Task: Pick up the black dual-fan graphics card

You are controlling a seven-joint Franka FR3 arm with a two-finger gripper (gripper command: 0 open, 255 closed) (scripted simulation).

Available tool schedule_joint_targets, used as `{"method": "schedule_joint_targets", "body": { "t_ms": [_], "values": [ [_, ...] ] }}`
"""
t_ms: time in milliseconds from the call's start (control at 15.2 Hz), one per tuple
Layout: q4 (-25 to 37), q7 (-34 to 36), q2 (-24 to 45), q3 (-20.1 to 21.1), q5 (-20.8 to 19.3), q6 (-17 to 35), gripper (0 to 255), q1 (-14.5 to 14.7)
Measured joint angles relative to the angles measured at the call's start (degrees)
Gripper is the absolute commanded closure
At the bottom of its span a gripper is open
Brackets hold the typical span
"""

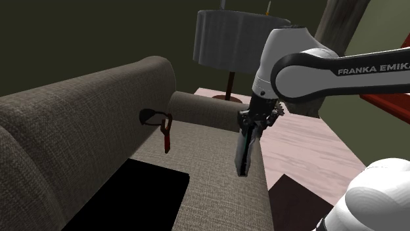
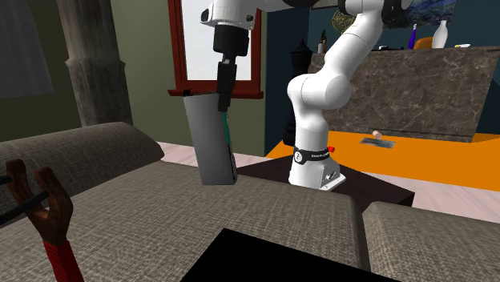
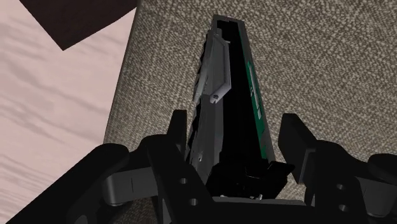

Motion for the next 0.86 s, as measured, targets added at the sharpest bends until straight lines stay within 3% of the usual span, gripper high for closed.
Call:
{"method": "schedule_joint_targets", "body": {
  "t_ms": [858],
  "values": [
    [8.98,-0.90,-0.77,-1.90,-1.31,-9.74,255,-0.71]
  ]
}}
